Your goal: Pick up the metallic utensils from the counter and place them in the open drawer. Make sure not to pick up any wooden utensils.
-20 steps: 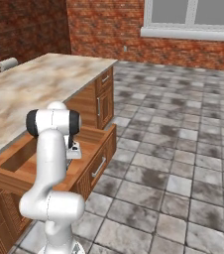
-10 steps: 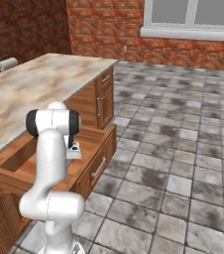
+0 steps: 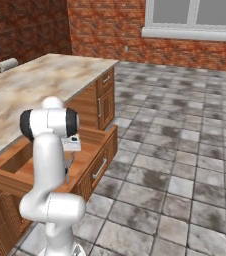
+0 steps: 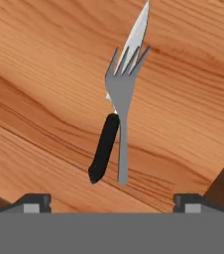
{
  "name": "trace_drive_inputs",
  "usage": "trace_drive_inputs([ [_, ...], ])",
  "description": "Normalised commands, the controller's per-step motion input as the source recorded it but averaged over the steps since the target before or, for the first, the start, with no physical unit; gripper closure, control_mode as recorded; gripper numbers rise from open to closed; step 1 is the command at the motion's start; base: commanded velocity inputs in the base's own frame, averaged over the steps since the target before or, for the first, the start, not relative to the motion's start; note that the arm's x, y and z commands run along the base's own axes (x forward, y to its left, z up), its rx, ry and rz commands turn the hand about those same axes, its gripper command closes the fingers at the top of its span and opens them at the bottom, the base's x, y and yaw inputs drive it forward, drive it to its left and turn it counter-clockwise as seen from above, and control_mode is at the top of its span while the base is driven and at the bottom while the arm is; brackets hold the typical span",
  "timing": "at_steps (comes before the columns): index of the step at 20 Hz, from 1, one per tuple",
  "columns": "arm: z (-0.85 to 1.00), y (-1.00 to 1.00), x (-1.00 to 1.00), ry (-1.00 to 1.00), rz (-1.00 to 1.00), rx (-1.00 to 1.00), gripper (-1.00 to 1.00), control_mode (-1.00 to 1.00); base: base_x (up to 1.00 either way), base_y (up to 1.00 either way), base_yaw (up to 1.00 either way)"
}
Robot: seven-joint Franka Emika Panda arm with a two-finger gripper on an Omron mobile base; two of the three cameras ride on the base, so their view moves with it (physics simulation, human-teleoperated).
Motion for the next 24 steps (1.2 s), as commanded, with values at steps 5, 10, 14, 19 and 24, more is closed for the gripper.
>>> trace_drive_inputs([
  [5, 1.00, -0.31, -0.02, 0.06, 0.00, 0.00, -1.00, -1.00, 0.00, 0.00, 0.00],
  [10, 1.00, -0.46, -0.29, 0.01, 0.00, 0.02, -1.00, -1.00, 0.00, 0.00, 0.00],
  [14, 1.00, -0.48, -0.50, 0.00, 0.00, 0.02, -1.00, -1.00, 0.00, 0.00, 0.00],
  [19, 1.00, -0.29, -0.79, -0.02, 0.00, 0.04, -1.00, -1.00, 0.00, 0.00, 0.00],
  [24, 0.87, -0.16, -1.00, -0.11, 0.00, 0.02, -1.00, -1.00, 0.00, 0.00, 0.00],
])
